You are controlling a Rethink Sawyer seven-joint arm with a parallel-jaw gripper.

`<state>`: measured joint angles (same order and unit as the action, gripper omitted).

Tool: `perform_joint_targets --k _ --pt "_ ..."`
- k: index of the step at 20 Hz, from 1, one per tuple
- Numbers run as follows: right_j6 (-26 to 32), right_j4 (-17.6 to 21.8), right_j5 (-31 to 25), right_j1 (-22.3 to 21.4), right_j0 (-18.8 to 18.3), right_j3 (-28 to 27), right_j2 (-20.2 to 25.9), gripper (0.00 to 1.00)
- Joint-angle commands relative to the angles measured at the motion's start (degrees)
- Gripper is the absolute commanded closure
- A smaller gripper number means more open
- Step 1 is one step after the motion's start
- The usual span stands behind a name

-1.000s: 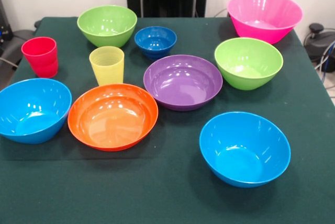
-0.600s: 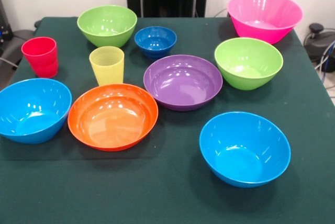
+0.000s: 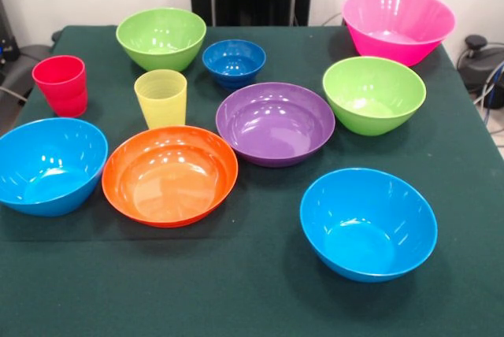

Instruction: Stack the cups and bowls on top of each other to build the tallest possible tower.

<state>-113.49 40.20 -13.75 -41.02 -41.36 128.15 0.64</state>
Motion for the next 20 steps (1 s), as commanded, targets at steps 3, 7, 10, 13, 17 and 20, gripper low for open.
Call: perform_joint_targets --k 3,7,10,13,17,20 --pt "-7.4 -0.8 7.7 7.5 2.2 -5.0 0.6 0.0" --pt "-6.3 1.0 10.8 10.0 2.8 -7.1 0.1 0.0" --pt "-5.3 1.0 10.9 10.8 2.7 -8.2 0.3 0.0" --pt "-5.3 0.8 12.1 12.7 2.4 -9.0 0.0 0.0" --pt "-4.9 1.1 13.6 14.7 2.3 -10.1 -0.5 0.0" --pt "-4.2 1.2 13.7 15.6 2.0 -11.0 -0.4 0.0"
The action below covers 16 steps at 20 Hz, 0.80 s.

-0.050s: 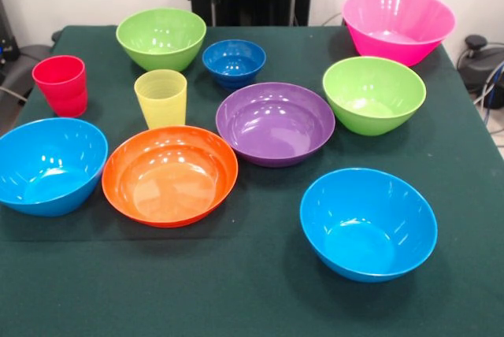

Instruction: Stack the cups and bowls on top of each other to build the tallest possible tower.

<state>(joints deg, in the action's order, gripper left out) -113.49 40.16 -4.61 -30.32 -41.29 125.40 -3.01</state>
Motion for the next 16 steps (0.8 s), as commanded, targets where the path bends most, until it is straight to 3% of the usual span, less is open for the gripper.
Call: perform_joint_targets --k 1,16 --pt "-4.0 1.3 4.6 5.0 1.8 -8.4 3.3 0.0" --pt "-3.8 3.7 8.2 6.8 0.7 -7.6 1.6 0.0"
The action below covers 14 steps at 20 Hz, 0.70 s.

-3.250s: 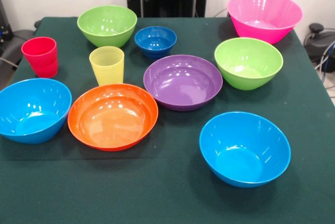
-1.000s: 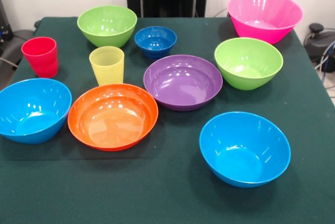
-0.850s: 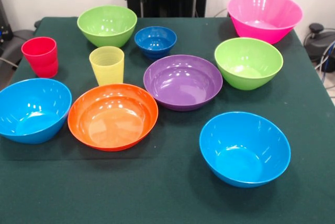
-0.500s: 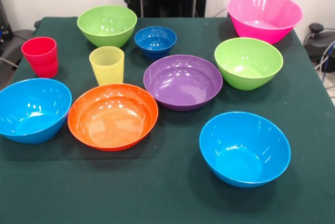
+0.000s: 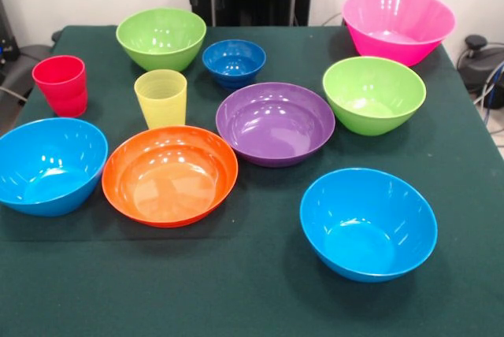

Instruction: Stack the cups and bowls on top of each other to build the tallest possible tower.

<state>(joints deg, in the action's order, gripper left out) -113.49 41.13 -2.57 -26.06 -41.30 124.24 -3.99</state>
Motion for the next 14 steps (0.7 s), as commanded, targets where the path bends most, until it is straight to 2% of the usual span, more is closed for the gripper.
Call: perform_joint_targets --k 1,9,14 --pt "-3.5 2.9 6.0 2.4 0.6 -6.3 2.5 0.0" --pt "0.5 5.0 1.3 -0.1 -3.7 -6.0 4.1 0.0" --pt "4.0 6.9 -2.9 -1.0 -5.7 -6.3 7.0 0.0"
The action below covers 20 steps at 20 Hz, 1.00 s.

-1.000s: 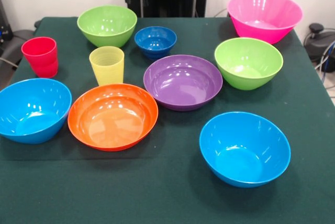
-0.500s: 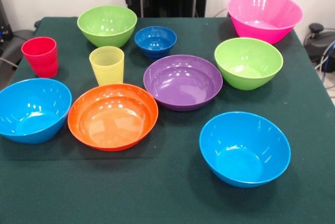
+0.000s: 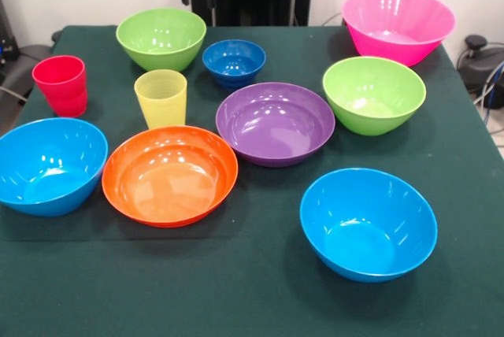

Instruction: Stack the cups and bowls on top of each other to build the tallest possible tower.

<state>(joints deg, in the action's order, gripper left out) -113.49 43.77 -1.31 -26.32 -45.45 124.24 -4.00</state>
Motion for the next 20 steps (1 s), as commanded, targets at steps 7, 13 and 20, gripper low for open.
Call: perform_joint_targets --k 7,13,20 --pt "6.1 8.2 -6.0 -1.1 -3.3 -6.3 8.7 0.0" --pt "8.1 11.4 -8.0 -1.4 -5.0 -5.9 11.3 0.0" --pt "2.7 11.1 -5.3 -0.1 -5.0 -6.8 11.5 0.0"
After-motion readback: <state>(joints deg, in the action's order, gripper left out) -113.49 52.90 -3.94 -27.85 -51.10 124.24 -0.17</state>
